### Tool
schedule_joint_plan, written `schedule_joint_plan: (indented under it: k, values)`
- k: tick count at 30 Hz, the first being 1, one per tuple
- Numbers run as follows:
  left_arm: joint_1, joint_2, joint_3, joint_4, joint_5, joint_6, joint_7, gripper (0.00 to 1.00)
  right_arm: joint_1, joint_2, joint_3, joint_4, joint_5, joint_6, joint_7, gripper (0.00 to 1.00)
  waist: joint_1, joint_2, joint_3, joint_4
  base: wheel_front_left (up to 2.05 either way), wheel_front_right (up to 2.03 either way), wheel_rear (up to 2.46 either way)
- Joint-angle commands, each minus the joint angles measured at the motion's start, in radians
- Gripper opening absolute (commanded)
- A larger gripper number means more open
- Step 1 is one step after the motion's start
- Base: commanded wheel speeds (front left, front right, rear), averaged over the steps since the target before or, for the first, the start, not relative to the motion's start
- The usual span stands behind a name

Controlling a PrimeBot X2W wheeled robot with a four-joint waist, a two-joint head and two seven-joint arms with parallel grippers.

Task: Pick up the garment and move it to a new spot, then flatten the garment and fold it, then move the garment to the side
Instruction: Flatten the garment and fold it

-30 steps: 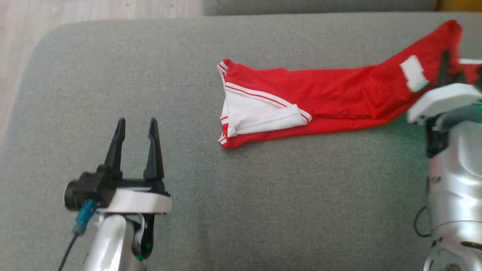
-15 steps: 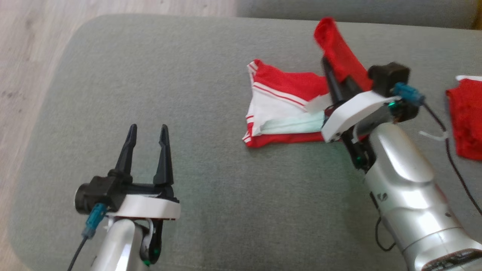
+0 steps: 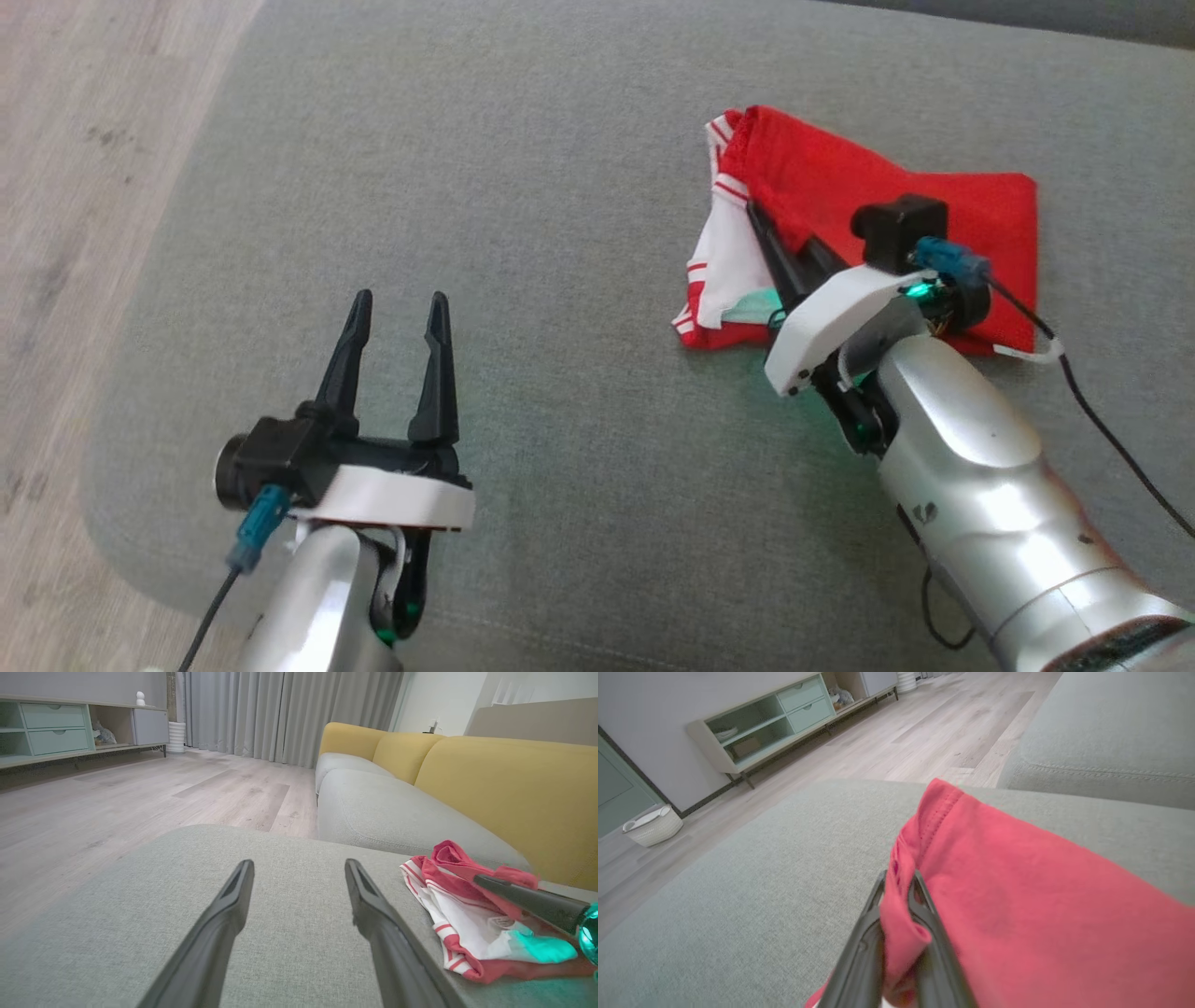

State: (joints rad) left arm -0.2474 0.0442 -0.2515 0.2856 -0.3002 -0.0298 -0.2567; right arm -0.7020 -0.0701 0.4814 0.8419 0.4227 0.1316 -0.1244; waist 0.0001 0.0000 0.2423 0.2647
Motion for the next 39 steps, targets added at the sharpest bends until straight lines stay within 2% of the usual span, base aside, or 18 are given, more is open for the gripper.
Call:
schedule_joint_plan:
  k: [1, 3, 4, 5, 11, 15, 20, 25, 29, 33, 39]
  values:
    - [-0.046, 0.006, 0.03, -0.025, -0.005, 0.004, -0.005, 1.0, -0.015, 0.02, 0.036, -0.016, 0.013, -0.001, -0.016, 0.0, -0.0001, 0.0, 0.011, 0.012, 0.0, 0.0, 0.0]
    - [-0.048, 0.006, 0.03, -0.021, -0.004, 0.004, -0.005, 1.0, -0.012, 0.02, 0.058, -0.01, 0.03, -0.001, -0.021, 0.0, -0.0001, 0.0, 0.013, 0.014, 0.0, 0.0, 0.0]
    - [-0.048, 0.006, 0.03, -0.018, -0.004, 0.004, -0.005, 1.0, -0.013, 0.02, 0.062, -0.007, 0.035, -0.001, -0.031, 0.19, -0.0001, 0.0, 0.012, 0.014, 0.0, 0.0, 0.0]
    - [-0.048, 0.006, 0.03, -0.014, -0.002, 0.003, -0.005, 1.0, -0.014, 0.02, 0.067, 0.0, 0.039, -0.001, -0.037, 1.0, -0.0001, 0.0, 0.008, 0.012, 0.0, 0.0, 0.0]
    - [-0.048, 0.006, 0.05, -0.003, 0.013, -0.001, -0.005, 1.0, -0.027, 0.02, 0.108, -0.027, 0.11, -0.001, -0.077, 1.0, -0.0001, 0.0, -0.02, -0.022, 0.0, 0.0, 0.0]
    - [-0.04, 0.006, 0.074, -0.008, 0.029, -0.007, -0.005, 1.0, -0.05, 0.02, 0.085, -0.02, 0.104, -0.001, -0.116, 1.0, -0.0001, 0.0, -0.051, -0.069, 0.0, 0.0, 0.0]
    - [-0.012, 0.008, 0.122, -0.019, 0.052, -0.014, -0.005, 1.0, -0.049, 0.02, -0.059, -0.035, 0.008, -0.001, -0.136, 1.0, -0.0001, 0.0, -0.096, -0.163, 0.0, 0.0, 0.0]
    - [0.006, 0.009, 0.156, -0.033, 0.07, -0.021, -0.005, 1.0, 0.055, 0.02, -0.252, -0.175, -0.202, -0.001, -0.137, 1.0, -0.0001, 0.0, -0.114, -0.225, 0.0, 0.0, 0.0]
    - [0.021, 0.009, 0.176, -0.04, 0.08, -0.026, -0.005, 1.0, 0.188, 0.02, -0.369, -0.307, -0.3, -0.001, -0.137, 1.0, -0.0001, 0.0, -0.123, -0.256, 0.0, 0.0, 0.0]
    - [0.042, 0.008, 0.187, -0.043, 0.087, -0.032, -0.005, 1.0, 0.312, 0.02, -0.431, -0.41, -0.313, -0.001, -0.137, 1.0, -0.0001, 0.0, -0.126, -0.277, 0.0, 0.0, 0.0]
    - [0.072, 0.007, 0.201, -0.048, 0.083, -0.03, -0.005, 1.0, 0.436, 0.02, -0.447, -0.482, -0.279, -0.001, -0.137, 1.0, -0.0001, 0.0, -0.122, -0.29, 0.0, 0.0, 0.0]
